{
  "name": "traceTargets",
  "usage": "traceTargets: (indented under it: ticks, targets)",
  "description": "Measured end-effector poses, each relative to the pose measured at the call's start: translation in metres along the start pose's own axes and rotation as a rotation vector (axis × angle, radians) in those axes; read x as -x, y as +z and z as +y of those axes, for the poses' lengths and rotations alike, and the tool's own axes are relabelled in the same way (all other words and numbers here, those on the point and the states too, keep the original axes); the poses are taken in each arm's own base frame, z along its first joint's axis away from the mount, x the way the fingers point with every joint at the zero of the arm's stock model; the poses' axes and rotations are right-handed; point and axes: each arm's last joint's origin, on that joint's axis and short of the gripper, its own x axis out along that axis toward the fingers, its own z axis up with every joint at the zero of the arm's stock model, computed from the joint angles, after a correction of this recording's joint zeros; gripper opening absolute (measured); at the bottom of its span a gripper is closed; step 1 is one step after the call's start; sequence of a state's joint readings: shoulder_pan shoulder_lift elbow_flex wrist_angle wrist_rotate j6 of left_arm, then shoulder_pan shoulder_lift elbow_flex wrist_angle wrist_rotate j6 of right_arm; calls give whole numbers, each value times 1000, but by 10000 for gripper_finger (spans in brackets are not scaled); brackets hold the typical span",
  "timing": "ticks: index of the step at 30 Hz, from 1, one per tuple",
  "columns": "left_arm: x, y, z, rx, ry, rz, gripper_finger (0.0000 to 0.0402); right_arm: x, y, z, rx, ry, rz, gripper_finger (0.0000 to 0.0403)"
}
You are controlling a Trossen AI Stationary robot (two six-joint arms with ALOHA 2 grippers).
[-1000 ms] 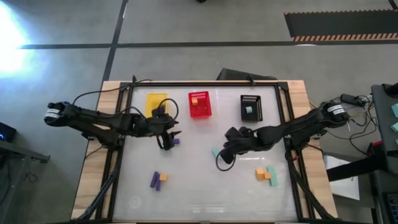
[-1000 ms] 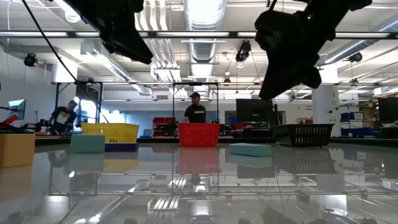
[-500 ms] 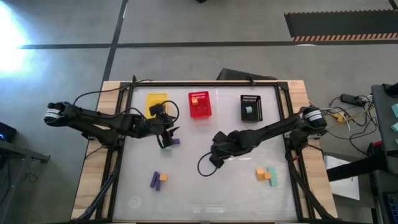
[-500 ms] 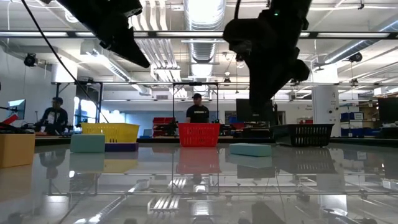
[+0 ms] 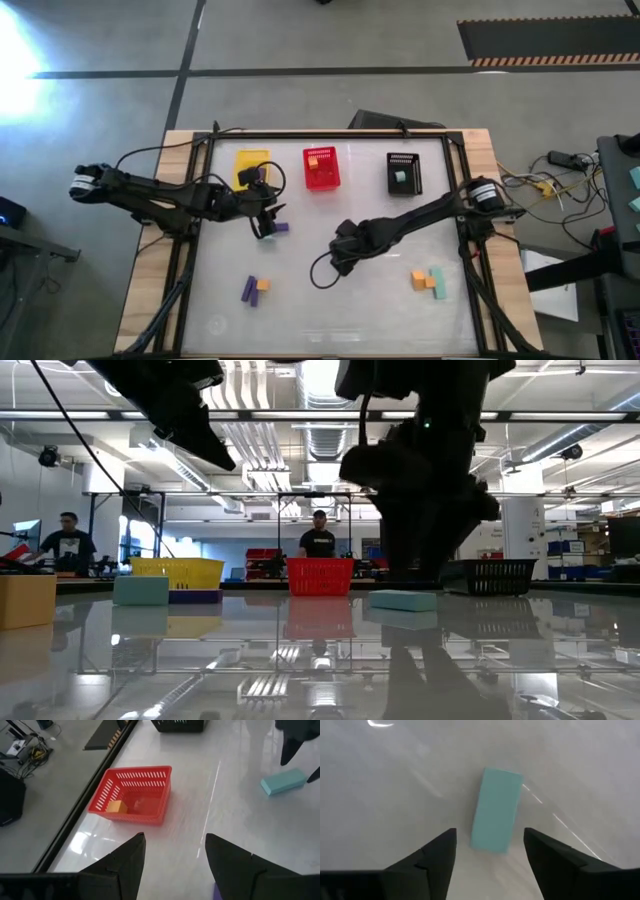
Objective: Sort & place blocks by color
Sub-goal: Put the blue block into the black bin
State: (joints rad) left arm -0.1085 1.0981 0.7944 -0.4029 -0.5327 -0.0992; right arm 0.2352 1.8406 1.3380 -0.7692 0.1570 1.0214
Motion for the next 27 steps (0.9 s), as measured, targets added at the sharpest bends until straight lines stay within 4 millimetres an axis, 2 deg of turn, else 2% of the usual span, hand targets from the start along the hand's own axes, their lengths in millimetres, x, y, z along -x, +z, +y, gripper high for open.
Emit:
traceTargets:
  ticks: [7, 16, 19, 22, 27]
  targets:
    - [0, -1, 0, 0, 0, 1, 191, -14, 0, 2, 11, -21, -2, 215]
    - [0, -1, 0, 0, 0, 1, 191, -16, 2, 1, 8, -32, -19, 121]
    - [0, -1, 0, 0, 0, 1, 191, -19, 2, 2, 9, -35, -24, 103]
    - [0, -1, 0, 0, 0, 1, 191, -21, 2, 3, 15, -36, -39, 113]
    - [0, -1, 0, 1, 0, 1, 191, -26, 3, 2, 11, -38, -36, 182]
